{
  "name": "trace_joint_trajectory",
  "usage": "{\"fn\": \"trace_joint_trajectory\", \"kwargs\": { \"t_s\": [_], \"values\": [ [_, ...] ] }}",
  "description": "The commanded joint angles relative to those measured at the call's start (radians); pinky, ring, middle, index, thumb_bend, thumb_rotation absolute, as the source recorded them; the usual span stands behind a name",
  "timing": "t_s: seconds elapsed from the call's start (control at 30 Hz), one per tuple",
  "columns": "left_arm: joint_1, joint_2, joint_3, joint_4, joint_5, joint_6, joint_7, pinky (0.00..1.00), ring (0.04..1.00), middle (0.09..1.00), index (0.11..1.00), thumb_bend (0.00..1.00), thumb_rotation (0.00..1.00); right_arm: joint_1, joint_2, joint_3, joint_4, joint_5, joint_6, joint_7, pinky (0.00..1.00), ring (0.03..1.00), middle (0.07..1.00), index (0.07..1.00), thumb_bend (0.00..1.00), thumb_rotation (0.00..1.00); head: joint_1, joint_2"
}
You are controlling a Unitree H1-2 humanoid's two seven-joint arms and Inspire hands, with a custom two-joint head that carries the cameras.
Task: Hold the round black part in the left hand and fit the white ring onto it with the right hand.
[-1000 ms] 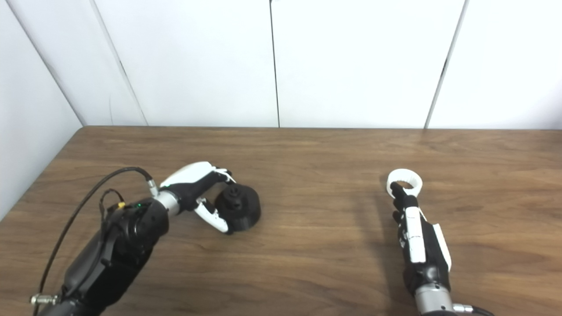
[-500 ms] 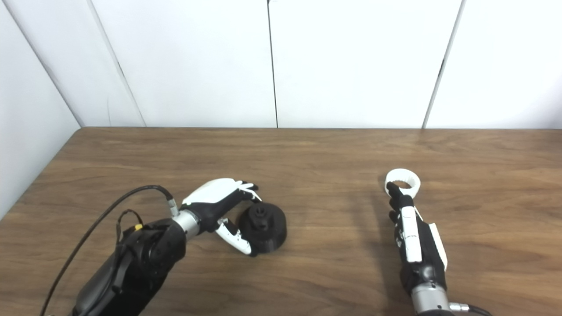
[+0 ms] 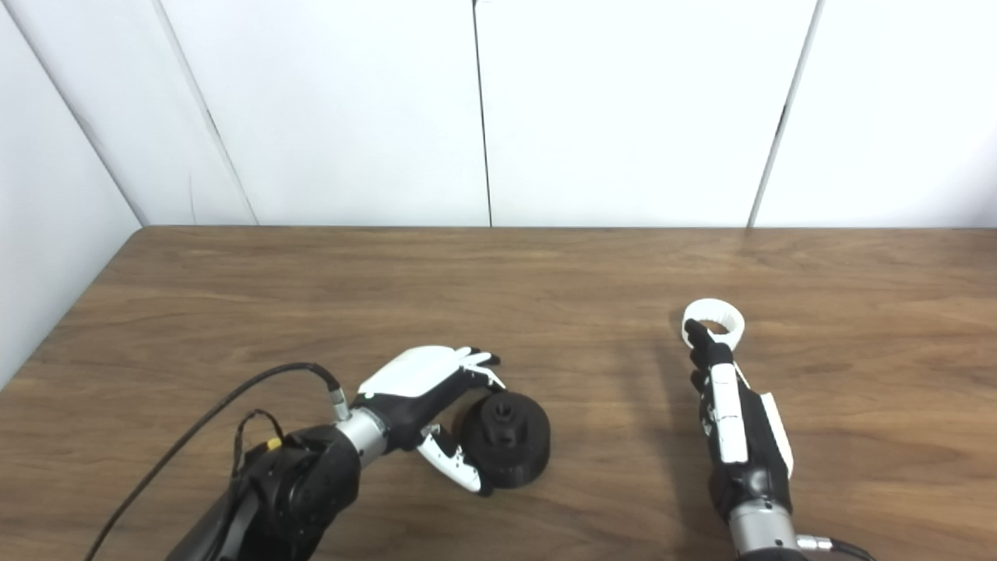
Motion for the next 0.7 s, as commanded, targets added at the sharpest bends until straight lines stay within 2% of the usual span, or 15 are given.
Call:
{"fn": "trace_joint_trajectory", "kwargs": {
  "t_s": [0.0,0.13,0.27,0.47,0.5,0.57,0.63,0.67],
  "values": [
    [0.007,0.009,-0.02,-0.015,0.021,-0.009,-0.042,1.0,1.0,0.974,0.766,0.82,0.24,0.02,0.014,0.008,-0.032,-0.008,-0.018,0.001,0.99,0.977,0.949,0.896,0.6,1.0,0.002,0.0],
    [0.017,0.004,-0.018,-0.021,0.023,-0.008,-0.05,1.0,1.0,0.972,0.736,0.82,0.22,0.018,0.011,0.01,-0.031,-0.008,-0.021,0.001,0.99,0.977,0.95,0.897,0.6,1.0,0.002,0.001],
    [0.018,0.003,-0.017,-0.021,0.03,-0.019,-0.047,1.0,1.0,0.97,0.742,0.82,0.22,0.014,0.012,0.008,-0.036,-0.005,-0.016,-0.002,0.99,0.976,0.949,0.895,0.6,1.0,-0.001,0.002],
    [0.01,-0.006,-0.001,-0.027,0.028,-0.01,-0.05,1.0,1.0,0.97,0.704,0.82,0.22,0.006,0.001,0.003,-0.054,-0.004,0.003,0.0,1.0,0.987,0.954,0.899,0.57,1.0,0.0,0.005],
    [0.007,-0.006,-0.001,-0.028,0.028,-0.01,-0.055,1.0,1.0,0.971,0.701,0.82,0.21,0.003,-0.009,0.01,-0.055,-0.027,-0.004,0.0,1.0,0.988,0.956,0.901,0.57,1.0,-0.003,0.006],
    [0.005,-0.005,-0.001,-0.026,0.029,-0.014,-0.059,1.0,1.0,0.973,0.703,0.82,0.22,-0.016,-0.054,0.039,-0.064,-0.13,-0.017,-0.001,0.98,0.977,0.957,0.898,0.51,1.0,-0.005,0.007],
    [0.005,-0.005,-0.001,-0.02,0.031,-0.019,-0.058,1.0,1.0,0.974,0.733,0.82,0.23,-0.039,-0.097,0.066,-0.083,-0.249,0.01,-0.003,0.91,0.935,0.926,0.856,0.48,0.87,-0.004,0.007],
    [0.006,-0.005,-0.002,-0.018,0.032,-0.02,-0.059,1.0,1.0,0.975,0.741,0.83,0.23,-0.06,-0.114,0.074,-0.095,-0.313,0.024,-0.01,0.89,0.919,0.91,0.828,0.5,0.74,-0.004,0.009]
  ]
}}
